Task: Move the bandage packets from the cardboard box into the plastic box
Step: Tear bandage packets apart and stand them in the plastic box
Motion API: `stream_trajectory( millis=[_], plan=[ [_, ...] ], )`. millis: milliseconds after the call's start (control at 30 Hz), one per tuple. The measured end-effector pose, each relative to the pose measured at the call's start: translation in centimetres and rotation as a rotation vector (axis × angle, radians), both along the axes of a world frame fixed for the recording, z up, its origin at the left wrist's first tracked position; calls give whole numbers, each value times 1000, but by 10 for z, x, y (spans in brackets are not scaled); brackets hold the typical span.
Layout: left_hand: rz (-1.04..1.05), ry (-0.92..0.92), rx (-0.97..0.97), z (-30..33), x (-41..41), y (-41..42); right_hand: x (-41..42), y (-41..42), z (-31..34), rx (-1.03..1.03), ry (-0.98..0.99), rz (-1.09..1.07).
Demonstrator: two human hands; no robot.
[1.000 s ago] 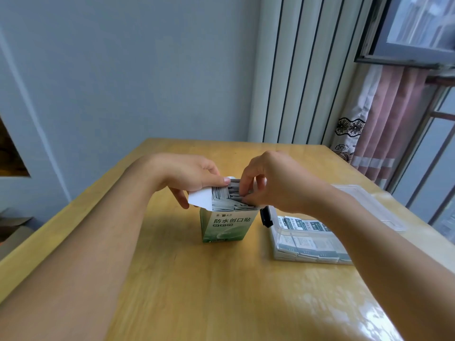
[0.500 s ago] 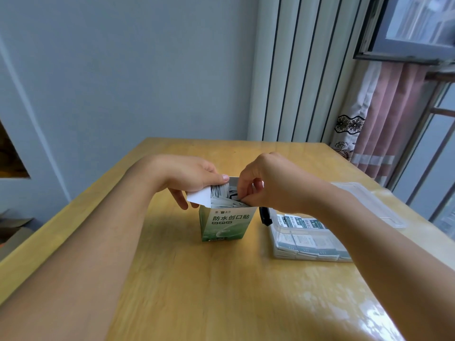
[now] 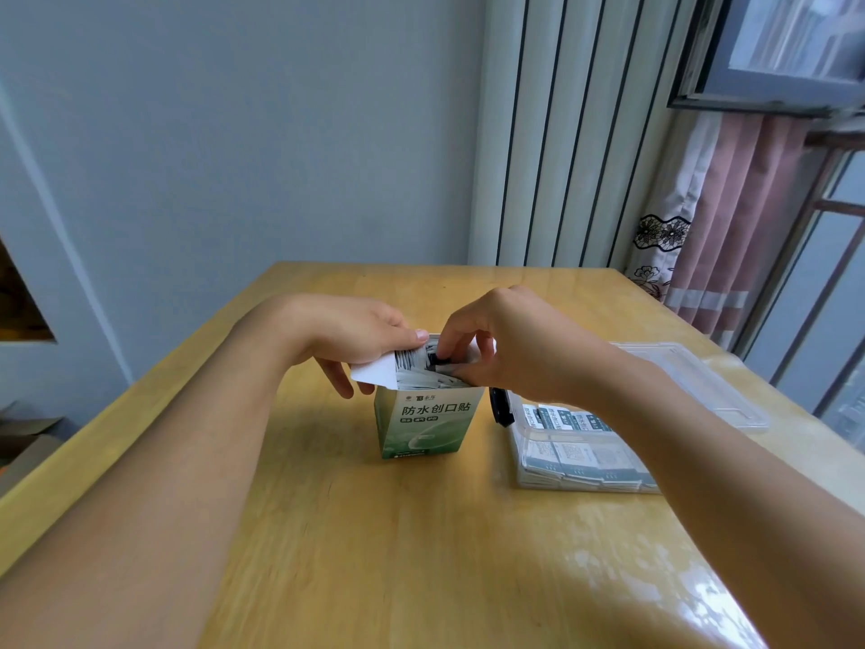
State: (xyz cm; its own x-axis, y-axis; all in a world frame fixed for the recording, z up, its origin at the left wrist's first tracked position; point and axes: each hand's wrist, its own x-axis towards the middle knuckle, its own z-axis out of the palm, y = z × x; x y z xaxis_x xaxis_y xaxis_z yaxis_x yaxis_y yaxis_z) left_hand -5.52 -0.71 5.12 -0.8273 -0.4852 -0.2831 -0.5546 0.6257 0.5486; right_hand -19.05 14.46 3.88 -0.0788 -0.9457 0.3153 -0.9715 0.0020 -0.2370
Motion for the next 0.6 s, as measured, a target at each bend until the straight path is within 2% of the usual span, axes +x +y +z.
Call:
stream_trajectory(
  millis=[600],
  plan=[
    [1, -11, -22, -1, 0, -1, 1, 0, -1, -48, 5, 7]
  ],
)
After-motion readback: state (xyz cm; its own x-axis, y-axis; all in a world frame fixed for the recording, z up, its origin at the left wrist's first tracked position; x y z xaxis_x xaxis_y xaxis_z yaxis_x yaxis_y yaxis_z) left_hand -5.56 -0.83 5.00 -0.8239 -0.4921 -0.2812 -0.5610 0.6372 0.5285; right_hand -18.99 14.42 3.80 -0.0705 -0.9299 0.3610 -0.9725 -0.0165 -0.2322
